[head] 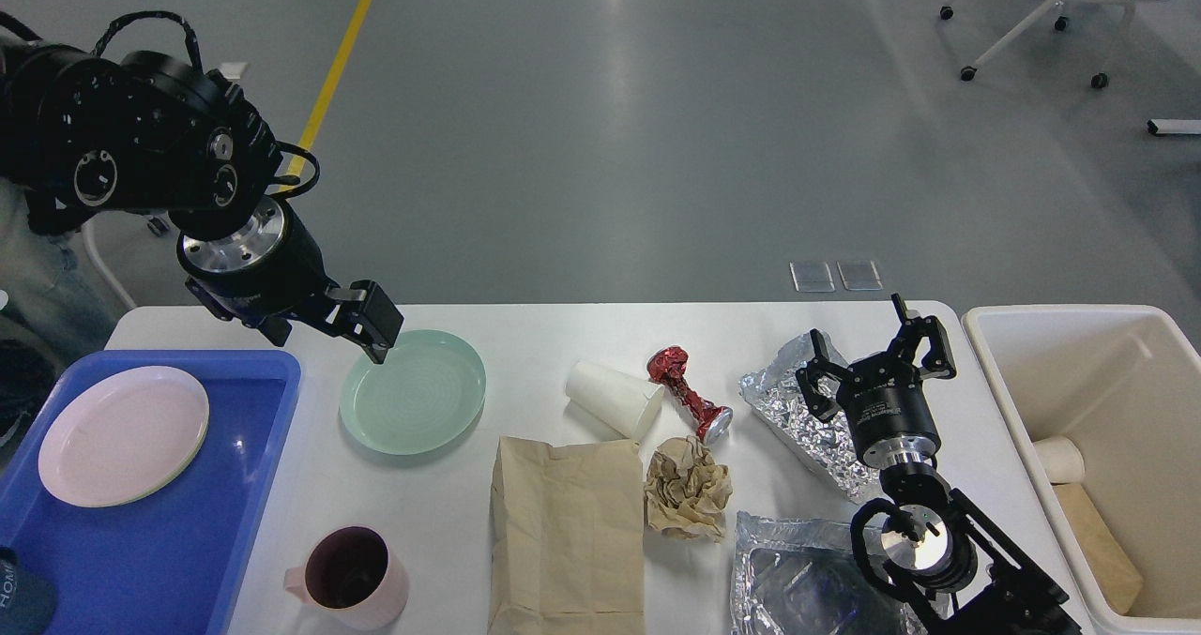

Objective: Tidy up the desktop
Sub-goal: 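Raise the left gripper from the blue tray toward the pink mug, then lower the left gripper onto the pink mug beside the tray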

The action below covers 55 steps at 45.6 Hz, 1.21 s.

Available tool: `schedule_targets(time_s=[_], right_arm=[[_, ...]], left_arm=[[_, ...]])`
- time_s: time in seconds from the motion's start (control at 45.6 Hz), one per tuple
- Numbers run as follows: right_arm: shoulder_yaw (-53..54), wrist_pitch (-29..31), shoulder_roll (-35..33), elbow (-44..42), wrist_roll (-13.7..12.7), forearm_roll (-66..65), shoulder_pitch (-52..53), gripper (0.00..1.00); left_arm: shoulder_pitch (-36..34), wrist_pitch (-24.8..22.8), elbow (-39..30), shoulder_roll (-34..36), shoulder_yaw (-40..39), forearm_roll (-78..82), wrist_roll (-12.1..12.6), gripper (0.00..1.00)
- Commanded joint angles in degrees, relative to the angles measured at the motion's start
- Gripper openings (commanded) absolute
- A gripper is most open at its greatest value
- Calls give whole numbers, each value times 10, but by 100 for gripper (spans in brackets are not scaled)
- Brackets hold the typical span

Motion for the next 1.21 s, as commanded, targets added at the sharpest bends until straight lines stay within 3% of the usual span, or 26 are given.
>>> schedule_targets(time_s=[0.0,0.088,0.285,0.614,0.767,0.899,1.008,1.096,1.184], right_arm=[[0,0,0,0,-1,0,0,100],[0,0,0,0,-1,0,0,100],[0,0,0,0,-1,0,0,100],[0,0,0,0,0,0,0,100],[0,0,0,0,0,0,0,100],[0,0,0,0,-1,0,0,100],[0,0,0,0,-1,0,0,100],[0,0,0,0,-1,0,0,100],[0,0,0,0,-1,0,0,100]], left_arm=[[-83,-7,-47,-3,38,-69,4,97],[-140,-10,-76,-3,73,-158,12,97],[-201,-20,-139,-24,84,-242,67,97],[-171,-21,-133,-1,89,-241,62,97],[-67,2,-131,15,70,-240,68,95],[52,126,-112,16,69,-244,72,92],[125,194,-99,22,35,-226,112,93],[180,204,-72,22,-19,-163,142,93],[222,206,-58,18,-62,-70,148,93]])
